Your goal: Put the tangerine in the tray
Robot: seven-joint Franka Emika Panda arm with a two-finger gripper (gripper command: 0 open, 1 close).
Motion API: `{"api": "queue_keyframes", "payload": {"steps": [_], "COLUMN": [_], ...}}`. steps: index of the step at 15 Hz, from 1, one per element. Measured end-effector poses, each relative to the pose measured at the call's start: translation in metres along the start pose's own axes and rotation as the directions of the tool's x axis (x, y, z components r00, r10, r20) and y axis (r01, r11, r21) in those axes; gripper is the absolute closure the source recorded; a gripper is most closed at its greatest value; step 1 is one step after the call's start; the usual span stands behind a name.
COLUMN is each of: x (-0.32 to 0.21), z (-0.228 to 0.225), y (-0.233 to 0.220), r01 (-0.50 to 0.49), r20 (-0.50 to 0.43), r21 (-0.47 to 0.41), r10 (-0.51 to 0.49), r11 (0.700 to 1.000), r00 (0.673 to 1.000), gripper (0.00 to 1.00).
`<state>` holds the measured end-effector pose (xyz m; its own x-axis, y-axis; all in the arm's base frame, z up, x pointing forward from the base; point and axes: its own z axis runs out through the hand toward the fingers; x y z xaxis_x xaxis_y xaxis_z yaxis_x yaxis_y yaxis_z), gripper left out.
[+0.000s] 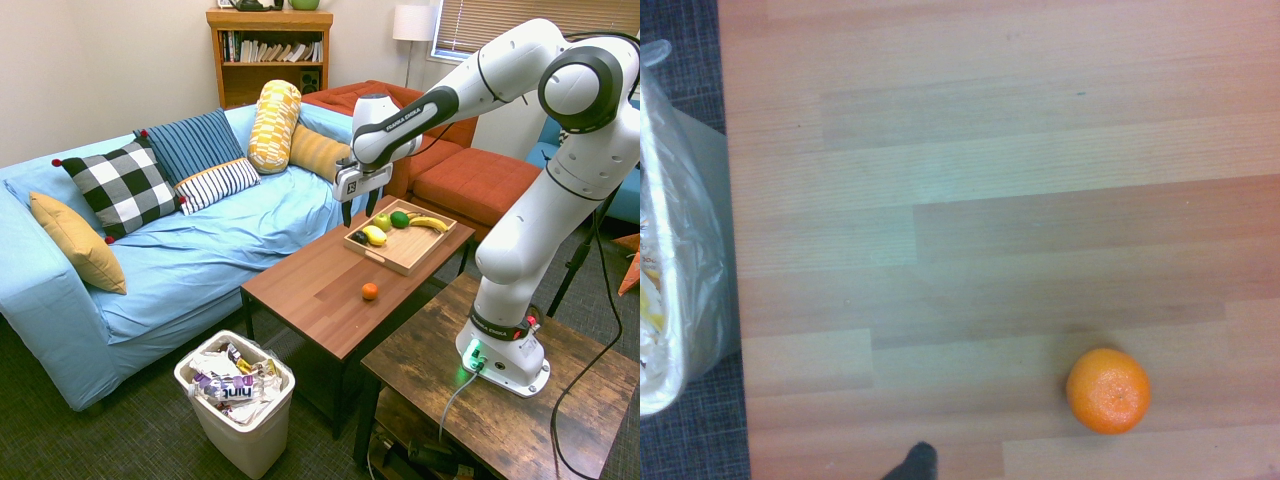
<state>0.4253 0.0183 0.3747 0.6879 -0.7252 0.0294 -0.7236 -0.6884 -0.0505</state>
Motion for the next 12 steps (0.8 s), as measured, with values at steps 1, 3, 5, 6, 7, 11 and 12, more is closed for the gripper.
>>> {"api": "queue_keyframes", "payload": {"steps": [1,3,5,6,7,11,12], "x": [0.001,0.002,0.005,0.005,0.004,-0.002,-0.003], "z": [0.000,0.006,0.031,0.048,0.067,0.158,0.177], "y": [-0.001,0.001,0.007,0.010,0.013,0.027,0.032], "r01": [0.001,0.001,-0.013,-0.021,-0.031,-0.081,-0.090], "r20": [0.000,0.006,0.018,0.021,0.027,0.056,0.062], "r21": [-0.001,-0.017,-0.028,-0.031,-0.036,-0.083,-0.098], "r10": [-0.001,-0.001,0.014,0.021,0.032,0.086,0.097], "r11": [1.000,1.000,1.000,0.999,0.999,0.993,0.991], "r00": [1.000,1.000,1.000,1.000,0.999,0.995,0.993], "gripper": [0.00,0.00,0.00,0.00,0.00,0.00,0.00]}}
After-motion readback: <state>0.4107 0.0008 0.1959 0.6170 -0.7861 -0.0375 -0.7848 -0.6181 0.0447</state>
